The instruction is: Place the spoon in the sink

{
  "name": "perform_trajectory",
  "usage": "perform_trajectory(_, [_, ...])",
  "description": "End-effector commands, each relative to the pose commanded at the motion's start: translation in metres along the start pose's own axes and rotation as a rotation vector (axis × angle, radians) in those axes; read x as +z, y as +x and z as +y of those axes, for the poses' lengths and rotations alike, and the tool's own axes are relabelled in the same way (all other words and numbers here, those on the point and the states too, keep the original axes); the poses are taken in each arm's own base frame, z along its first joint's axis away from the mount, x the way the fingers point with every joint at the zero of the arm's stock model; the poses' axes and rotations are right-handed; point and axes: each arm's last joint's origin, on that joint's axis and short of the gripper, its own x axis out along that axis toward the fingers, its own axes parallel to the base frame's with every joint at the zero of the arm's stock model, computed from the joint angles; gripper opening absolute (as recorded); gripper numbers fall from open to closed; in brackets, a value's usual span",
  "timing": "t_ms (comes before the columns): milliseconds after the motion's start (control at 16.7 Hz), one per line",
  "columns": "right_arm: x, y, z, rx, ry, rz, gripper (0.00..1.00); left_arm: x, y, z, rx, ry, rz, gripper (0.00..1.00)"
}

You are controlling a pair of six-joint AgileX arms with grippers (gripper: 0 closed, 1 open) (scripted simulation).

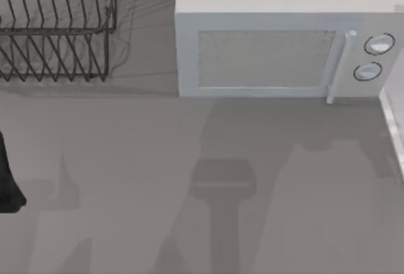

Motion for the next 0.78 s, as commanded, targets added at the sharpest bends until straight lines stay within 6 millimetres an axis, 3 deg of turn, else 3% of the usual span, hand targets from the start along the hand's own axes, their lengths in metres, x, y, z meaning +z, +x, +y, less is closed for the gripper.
perform_trajectory(180, [0.007,0.009,-0.037,-0.027,0.016,0.006,0.0,0.0,0.0,0.0,0.0,0.0,0.0,1.0])
perform_trajectory(360, [0.017,0.024,-0.06,-0.038,0.034,0.008,0.0,0.0,0.0,0.0,0.0,0.0,0.0,1.0])
perform_trajectory(780, [0.025,0.034,-0.071,-0.046,0.05,0.009,0.0,0.0,0.0,0.0,0.0,0.0,0.0,1.0])
